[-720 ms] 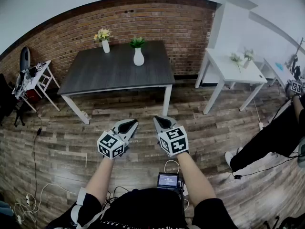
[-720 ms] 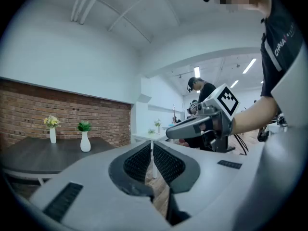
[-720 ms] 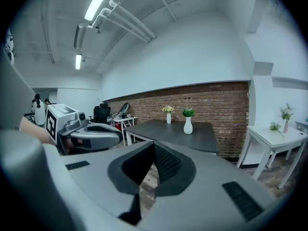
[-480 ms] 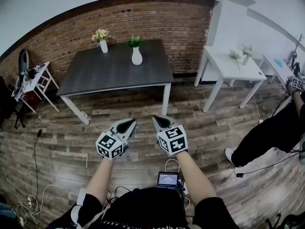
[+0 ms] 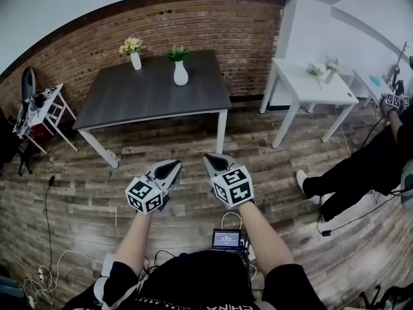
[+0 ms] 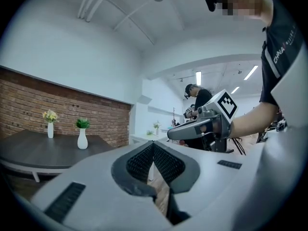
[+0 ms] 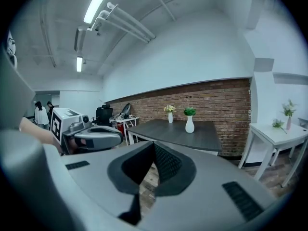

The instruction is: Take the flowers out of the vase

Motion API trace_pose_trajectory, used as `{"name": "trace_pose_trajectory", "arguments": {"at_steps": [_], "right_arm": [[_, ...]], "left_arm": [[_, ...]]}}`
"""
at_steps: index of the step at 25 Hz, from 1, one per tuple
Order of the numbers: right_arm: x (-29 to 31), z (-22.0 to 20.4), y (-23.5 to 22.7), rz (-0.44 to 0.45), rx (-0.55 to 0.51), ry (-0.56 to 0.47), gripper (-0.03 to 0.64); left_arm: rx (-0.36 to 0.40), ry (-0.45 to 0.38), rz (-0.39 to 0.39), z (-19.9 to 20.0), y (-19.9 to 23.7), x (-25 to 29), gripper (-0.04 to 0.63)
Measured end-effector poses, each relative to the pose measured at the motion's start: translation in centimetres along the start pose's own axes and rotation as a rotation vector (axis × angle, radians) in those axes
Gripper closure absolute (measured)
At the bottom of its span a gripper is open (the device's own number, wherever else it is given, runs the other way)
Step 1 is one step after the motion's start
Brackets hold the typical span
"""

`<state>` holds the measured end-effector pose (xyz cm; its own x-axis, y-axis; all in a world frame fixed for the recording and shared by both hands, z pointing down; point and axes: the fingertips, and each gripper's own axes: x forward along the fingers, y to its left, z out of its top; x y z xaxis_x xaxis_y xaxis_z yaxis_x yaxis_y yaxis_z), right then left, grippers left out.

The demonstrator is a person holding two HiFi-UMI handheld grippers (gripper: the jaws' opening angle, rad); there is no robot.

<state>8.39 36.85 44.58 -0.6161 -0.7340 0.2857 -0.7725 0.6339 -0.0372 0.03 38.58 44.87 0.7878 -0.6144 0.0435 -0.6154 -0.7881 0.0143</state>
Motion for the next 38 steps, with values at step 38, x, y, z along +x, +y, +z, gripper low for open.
{"name": "trace_pose_trajectory", "arguments": {"at_steps": [38], "right_arm": [[2.9,-3.6,-10.2,0.068,0.074,0.023,0.612]], "left_arm": [[-0.089,0.056,0.126,-3.9,2.4,7.3,0.594]]}}
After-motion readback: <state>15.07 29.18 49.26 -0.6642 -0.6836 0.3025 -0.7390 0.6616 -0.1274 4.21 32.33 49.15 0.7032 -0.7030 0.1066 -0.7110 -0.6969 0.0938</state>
